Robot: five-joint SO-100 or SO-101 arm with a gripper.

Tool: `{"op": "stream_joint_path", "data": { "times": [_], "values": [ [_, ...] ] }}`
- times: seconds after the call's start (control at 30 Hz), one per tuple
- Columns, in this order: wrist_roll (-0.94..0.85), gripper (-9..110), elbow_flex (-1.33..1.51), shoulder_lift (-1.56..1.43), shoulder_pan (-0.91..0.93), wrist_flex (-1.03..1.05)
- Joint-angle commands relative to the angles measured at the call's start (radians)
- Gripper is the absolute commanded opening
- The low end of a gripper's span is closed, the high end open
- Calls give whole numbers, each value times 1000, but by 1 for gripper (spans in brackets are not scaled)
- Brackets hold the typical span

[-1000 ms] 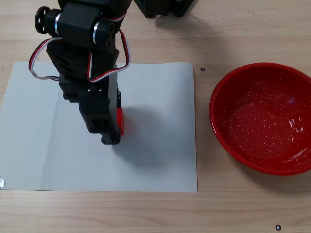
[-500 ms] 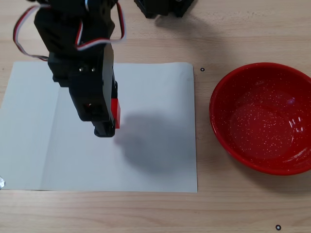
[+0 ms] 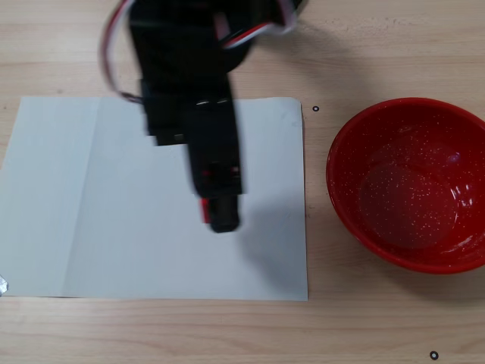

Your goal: Grasp the red cube and put it in the red bowl.

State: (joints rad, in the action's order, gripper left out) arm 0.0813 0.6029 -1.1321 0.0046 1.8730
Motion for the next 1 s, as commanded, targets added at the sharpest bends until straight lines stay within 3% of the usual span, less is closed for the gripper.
{"op": "stream_joint_path", "data": {
  "times": [0.0,0.47,0.97],
  "values": [
    [-23,0,-129,-244,51,32],
    [-94,0,-207,-311,370,32],
    [-163,0,-170,-249,537,26]
  ]
}}
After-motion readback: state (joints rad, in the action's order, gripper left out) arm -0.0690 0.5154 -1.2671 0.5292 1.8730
